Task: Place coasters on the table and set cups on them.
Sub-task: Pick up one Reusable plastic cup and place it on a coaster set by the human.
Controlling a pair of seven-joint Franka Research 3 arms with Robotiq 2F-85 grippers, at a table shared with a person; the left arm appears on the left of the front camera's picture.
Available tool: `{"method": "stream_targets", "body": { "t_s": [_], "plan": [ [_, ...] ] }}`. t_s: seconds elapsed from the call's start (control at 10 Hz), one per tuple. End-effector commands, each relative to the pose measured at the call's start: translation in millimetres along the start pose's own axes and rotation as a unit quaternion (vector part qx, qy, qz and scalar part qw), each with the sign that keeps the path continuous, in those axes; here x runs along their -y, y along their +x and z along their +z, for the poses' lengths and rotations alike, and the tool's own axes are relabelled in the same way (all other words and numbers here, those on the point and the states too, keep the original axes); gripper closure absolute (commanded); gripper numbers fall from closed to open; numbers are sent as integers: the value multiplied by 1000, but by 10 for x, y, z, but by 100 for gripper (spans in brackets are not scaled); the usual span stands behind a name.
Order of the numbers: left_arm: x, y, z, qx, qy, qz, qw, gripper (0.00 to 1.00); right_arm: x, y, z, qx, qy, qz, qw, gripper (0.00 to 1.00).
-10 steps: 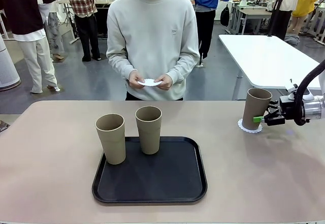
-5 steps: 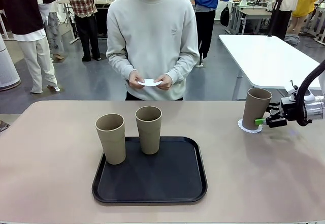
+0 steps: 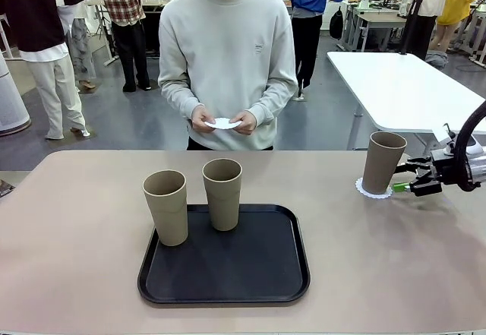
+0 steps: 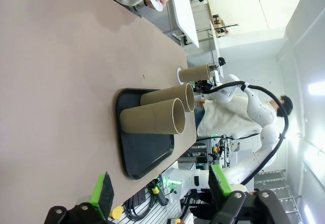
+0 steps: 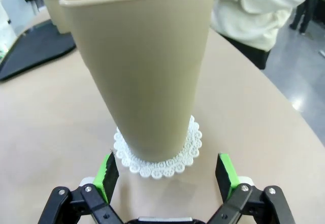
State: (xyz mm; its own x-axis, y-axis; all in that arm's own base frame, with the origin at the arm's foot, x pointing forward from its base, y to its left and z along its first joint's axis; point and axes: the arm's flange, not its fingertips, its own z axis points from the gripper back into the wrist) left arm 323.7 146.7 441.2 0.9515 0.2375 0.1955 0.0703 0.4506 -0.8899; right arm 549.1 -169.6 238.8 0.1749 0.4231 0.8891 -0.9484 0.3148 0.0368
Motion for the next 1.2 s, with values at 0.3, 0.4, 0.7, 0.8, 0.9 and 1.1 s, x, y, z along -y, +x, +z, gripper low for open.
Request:
{"method": "stream_targets", "body": {
  "t_s": [0.3,0.4,0.7,0.8,0.9,1.1],
  "plan": [
    [-11,-6,9,2,-4,-6,1000,0,-684,563,369,-132,-84,-95,983,0],
    [-11,-6,9,2,-4,-6,1000,0,-818,789,500,-146,-108,-107,978,0],
    [-11,-6,9,2,-4,-6,1000,0,-1182,1445,756,-218,-135,-165,952,0],
    [-11,-6,9,2,-4,-6,1000,0,-1274,1632,798,-227,-148,-156,950,0],
    [-11,-6,9,2,-4,-6,1000,0,-1358,1795,817,-242,-164,-141,946,0],
    [-11,-6,9,2,-4,-6,1000,0,-1537,2102,787,-275,-190,-125,934,0]
  ]
}}
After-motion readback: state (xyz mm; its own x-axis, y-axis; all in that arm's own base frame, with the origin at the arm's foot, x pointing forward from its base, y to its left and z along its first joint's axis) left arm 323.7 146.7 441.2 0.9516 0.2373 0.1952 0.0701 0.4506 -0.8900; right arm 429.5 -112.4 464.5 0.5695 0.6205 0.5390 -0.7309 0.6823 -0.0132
